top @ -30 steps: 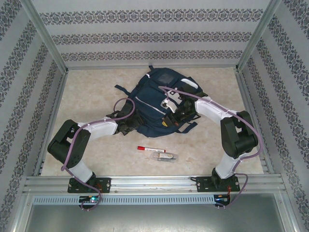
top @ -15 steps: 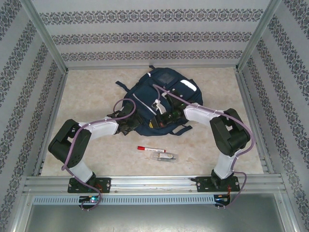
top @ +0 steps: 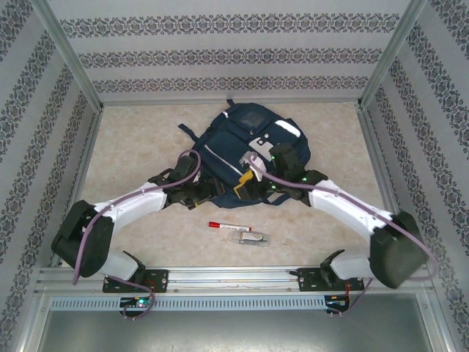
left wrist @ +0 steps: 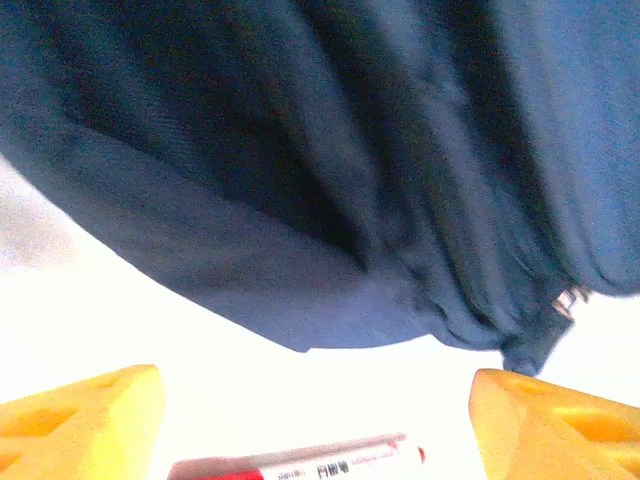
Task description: Pack books, pencil case, and school supplies into a backpack
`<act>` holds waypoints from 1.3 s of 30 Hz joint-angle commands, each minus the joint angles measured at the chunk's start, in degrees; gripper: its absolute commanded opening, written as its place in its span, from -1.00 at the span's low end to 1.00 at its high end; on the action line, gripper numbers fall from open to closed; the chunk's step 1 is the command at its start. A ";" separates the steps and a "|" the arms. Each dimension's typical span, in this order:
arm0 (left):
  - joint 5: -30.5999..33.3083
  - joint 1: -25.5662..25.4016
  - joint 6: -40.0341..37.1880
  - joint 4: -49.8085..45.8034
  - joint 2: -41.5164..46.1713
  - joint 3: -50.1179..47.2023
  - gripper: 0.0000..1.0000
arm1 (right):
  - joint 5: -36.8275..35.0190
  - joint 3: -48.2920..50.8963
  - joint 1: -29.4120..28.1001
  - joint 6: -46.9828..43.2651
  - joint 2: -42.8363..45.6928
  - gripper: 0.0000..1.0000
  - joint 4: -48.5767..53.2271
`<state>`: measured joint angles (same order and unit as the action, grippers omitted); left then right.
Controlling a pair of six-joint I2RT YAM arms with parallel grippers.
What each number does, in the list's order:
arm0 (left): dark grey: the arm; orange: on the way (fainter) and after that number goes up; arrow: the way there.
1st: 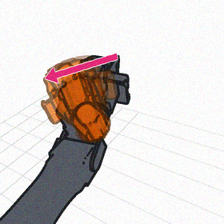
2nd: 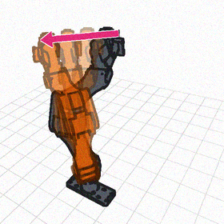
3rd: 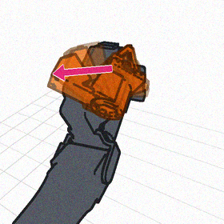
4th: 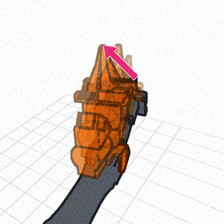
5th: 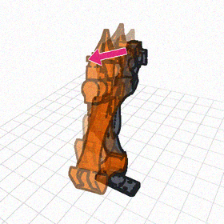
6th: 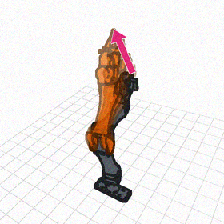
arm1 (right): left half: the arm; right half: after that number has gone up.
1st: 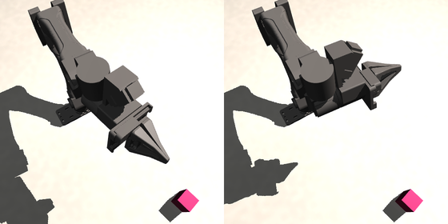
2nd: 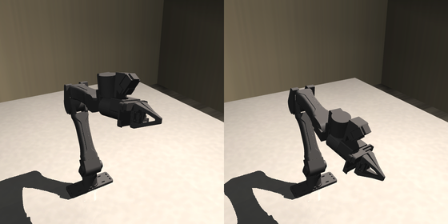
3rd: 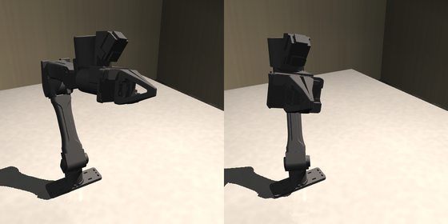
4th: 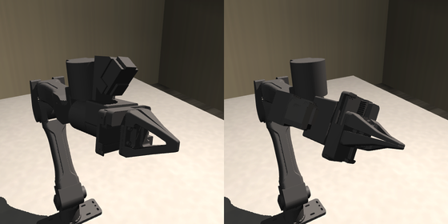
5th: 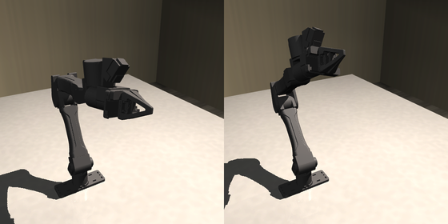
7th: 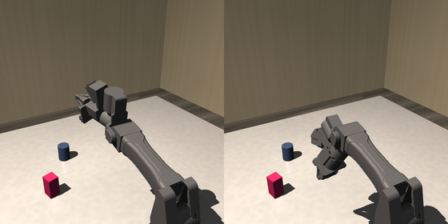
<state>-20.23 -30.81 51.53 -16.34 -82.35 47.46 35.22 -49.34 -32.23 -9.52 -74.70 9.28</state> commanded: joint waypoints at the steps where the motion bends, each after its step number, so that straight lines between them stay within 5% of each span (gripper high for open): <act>1: -3.31 -0.75 -9.48 -9.96 2.13 2.86 0.59 | 1.16 0.31 1.86 -21.45 2.89 -0.01 4.99; 9: -5.43 -4.14 -7.89 3.72 4.03 -2.22 0.45 | -6.14 -2.36 3.16 -50.16 -1.89 -0.08 6.46; 17: -3.70 -6.10 -11.21 5.59 1.53 -0.85 0.43 | -14.13 -3.83 0.46 -62.08 -10.57 -0.08 1.43; 23: -5.51 -6.19 -12.78 7.14 1.27 -0.29 0.42 | -22.91 -4.21 -0.25 -60.65 -15.52 -0.18 -3.27; 27: -4.21 -6.19 -11.59 9.39 1.25 -0.48 0.35 | -22.52 -4.08 -0.38 -59.12 -15.48 -0.87 -2.19; 29: -4.25 -6.26 -11.43 9.32 0.21 0.71 0.34 | -20.08 -2.86 -0.13 -57.51 -14.28 -1.00 -3.15; 39: -1.18 -7.21 -11.37 8.50 -5.74 7.64 0.33 | -3.36 -3.32 1.72 -45.33 -13.34 -1.00 -8.40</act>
<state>-23.29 -37.17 40.88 -8.51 -87.20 52.49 23.70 -52.01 -30.48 -60.14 -88.95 3.70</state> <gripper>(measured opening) 0.666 0.044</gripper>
